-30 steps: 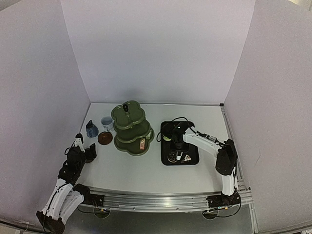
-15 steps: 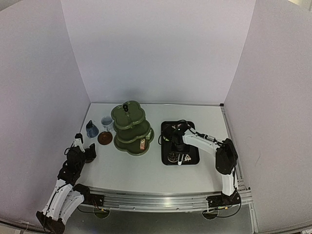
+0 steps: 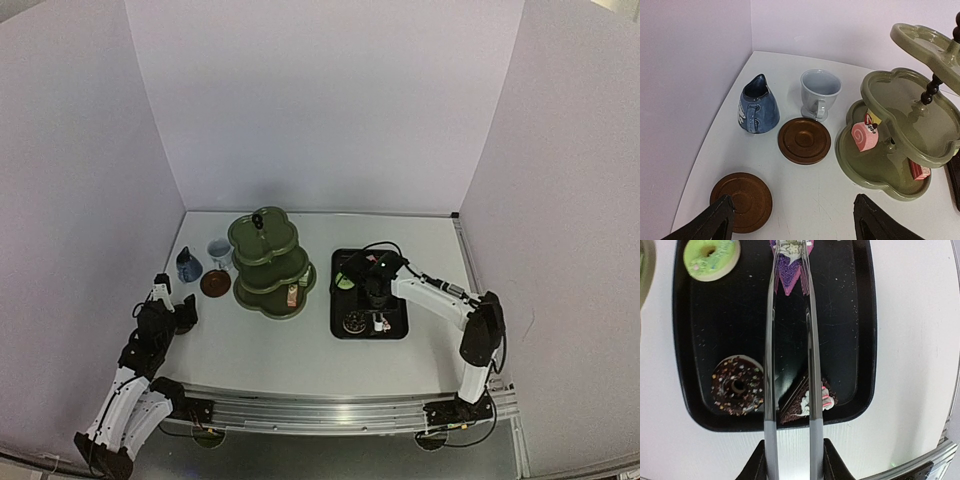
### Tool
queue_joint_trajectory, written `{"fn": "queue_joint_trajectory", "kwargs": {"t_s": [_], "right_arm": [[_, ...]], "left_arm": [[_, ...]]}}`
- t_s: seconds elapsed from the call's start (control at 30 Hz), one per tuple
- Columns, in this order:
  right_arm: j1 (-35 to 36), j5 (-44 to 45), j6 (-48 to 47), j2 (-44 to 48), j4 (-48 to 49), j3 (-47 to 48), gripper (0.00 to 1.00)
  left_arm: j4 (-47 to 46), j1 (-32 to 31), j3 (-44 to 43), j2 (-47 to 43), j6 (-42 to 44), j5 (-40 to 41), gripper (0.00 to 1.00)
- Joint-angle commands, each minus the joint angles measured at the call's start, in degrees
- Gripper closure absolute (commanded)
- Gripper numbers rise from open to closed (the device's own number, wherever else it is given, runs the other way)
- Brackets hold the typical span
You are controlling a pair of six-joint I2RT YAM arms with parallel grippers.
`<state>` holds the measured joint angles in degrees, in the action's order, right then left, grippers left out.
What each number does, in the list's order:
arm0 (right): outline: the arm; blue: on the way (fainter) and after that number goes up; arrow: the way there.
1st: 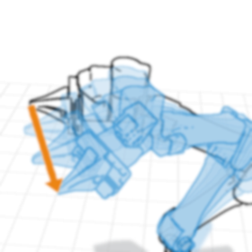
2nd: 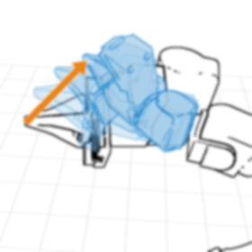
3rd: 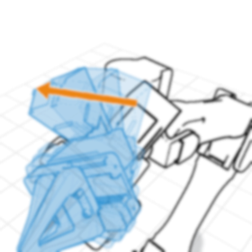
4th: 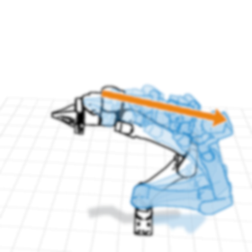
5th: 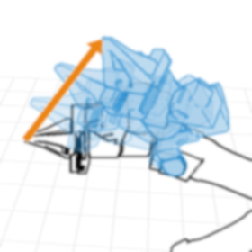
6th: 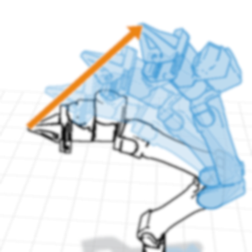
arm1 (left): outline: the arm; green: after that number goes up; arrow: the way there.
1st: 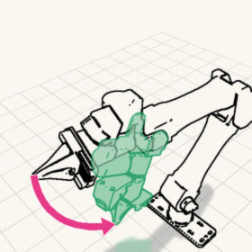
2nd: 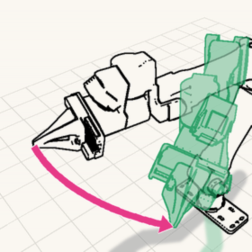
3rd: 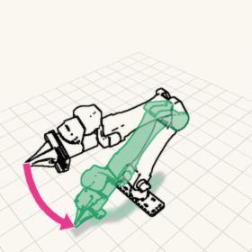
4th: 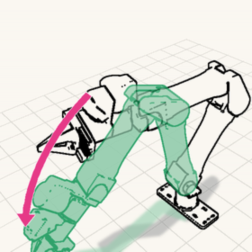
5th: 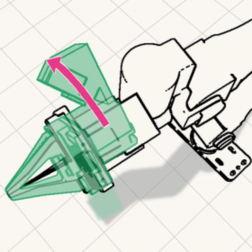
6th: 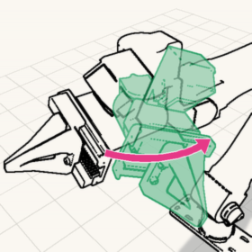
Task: Serve the afternoon tea
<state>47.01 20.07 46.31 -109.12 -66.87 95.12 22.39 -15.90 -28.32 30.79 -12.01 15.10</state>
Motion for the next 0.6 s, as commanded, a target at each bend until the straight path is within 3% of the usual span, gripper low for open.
{"fn": "queue_joint_trajectory", "kwargs": {"t_s": [0.0,0.17,0.57], "right_arm": [[2.8,-0.5,-6.9,5.2,-2.8,4.8,1.00],[4.9,-0.7,-9.8,4.2,-6.3,8.5,1.00],[18.5,-7.4,-23.3,-3.9,-5.1,21.2,1.00]], "left_arm": [[-2.7,0.3,0.1,0.5,0.4,-0.8,0.18],[-2.7,0.4,-0.1,1.0,0.5,-1.0,0.18],[-2.8,1.5,-0.2,2.0,0.5,-2.1,0.17]]}}
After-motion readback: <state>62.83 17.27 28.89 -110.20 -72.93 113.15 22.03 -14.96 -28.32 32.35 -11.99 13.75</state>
